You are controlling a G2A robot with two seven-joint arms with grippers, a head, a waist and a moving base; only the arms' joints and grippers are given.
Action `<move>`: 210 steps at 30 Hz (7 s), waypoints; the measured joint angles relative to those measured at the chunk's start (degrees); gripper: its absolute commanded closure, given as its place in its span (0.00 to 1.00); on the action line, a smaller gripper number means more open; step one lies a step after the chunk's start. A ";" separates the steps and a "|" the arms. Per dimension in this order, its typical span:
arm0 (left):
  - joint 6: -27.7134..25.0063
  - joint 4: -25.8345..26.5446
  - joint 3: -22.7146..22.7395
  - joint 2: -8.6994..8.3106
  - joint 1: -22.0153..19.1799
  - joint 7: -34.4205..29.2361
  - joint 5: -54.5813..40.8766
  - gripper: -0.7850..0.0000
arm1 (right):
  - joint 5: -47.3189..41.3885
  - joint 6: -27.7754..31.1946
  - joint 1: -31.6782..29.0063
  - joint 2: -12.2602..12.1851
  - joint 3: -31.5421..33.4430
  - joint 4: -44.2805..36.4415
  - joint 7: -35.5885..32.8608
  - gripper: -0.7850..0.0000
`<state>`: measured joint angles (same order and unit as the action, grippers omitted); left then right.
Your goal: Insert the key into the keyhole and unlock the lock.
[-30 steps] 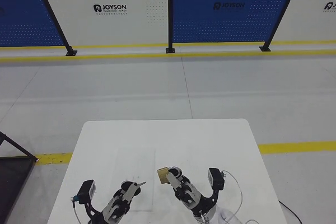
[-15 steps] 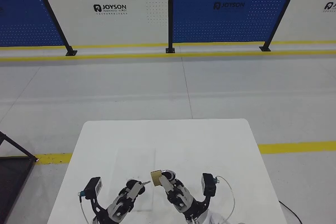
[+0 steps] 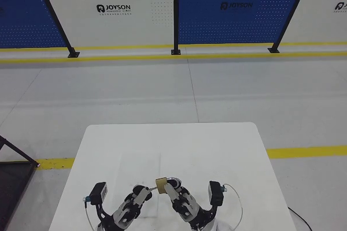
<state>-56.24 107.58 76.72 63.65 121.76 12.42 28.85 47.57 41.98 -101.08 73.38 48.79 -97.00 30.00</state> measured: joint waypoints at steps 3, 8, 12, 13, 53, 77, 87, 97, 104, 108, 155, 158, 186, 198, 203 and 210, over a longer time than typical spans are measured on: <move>0.00 -0.16 -0.25 0.06 -0.15 -0.10 0.18 1.00 | 0.07 -0.10 0.06 0.00 -0.05 0.05 0.10 1.00; 0.02 -0.15 -0.29 0.11 -0.25 -0.01 -0.10 1.00 | -0.12 -0.20 0.26 0.03 -0.15 0.15 0.00 1.00; 0.05 -0.14 -0.24 0.15 -0.28 0.01 -0.32 1.00 | -0.18 -0.18 0.41 0.02 -0.41 0.14 -0.80 1.00; 0.07 -0.13 -0.25 0.16 -0.29 0.03 -0.36 1.00 | -0.18 -0.21 0.43 0.02 -0.47 0.08 -0.88 1.00; -0.22 -0.75 -0.21 0.41 -0.37 -0.75 0.74 0.69 | -0.43 -1.14 0.10 -0.48 -0.24 -1.15 -1.98 1.00; 0.37 -0.62 0.07 0.36 -0.77 -2.18 1.68 1.00 | -0.98 -1.55 -0.13 -0.71 -0.67 -1.52 -3.66 1.00; 1.48 -0.64 0.63 0.81 -1.15 1.56 8.26 1.00 | -2.13 -2.30 -0.52 -0.93 -0.48 -2.31 -5.09 1.00; 2.90 0.16 1.51 1.35 -0.30 8.59 18.64 1.00 | -2.01 -2.63 -1.67 -1.30 -0.09 -3.67 -5.75 1.00; 6.10 0.54 1.54 1.73 -0.01 14.32 26.70 1.00 | -1.92 -2.70 -2.31 -1.57 0.26 -4.46 -6.15 1.00; 8.88 0.81 1.26 1.92 0.19 18.53 32.67 1.00 | -2.16 -2.85 -2.62 -1.74 0.55 -4.89 -6.62 1.00; 37.56 -1.80 -1.72 1.12 -1.24 46.09 62.88 0.00 | -3.37 -5.59 -3.98 -2.76 2.87 -6.67 -5.70 1.00; 34.17 -1.32 -0.89 0.83 -0.59 45.84 59.80 0.00 | -3.83 -5.41 -4.21 -2.93 3.85 -6.61 -5.12 1.00; 2.57 -4.34 14.80 -2.00 6.84 37.18 29.64 0.00 | -10.80 -31.64 16.83 1.86 -10.98 13.27 -44.70 1.00; 2.58 -4.34 14.80 -2.00 6.84 37.18 29.64 0.00 | -7.90 -32.37 20.00 3.89 -14.99 17.45 -42.13 0.00; 2.58 -4.34 14.80 -2.00 6.84 37.18 29.64 0.00 | -4.54 -32.63 18.44 2.90 -13.51 15.08 -41.61 0.00; 2.58 -4.34 14.80 -2.00 6.84 37.18 29.64 0.00 | -1.14 -31.56 13.30 0.40 -8.77 8.20 -39.94 0.00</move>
<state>-53.67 103.25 91.52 61.64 128.60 49.59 58.49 46.43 10.42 -87.78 73.78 40.02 -88.80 -9.94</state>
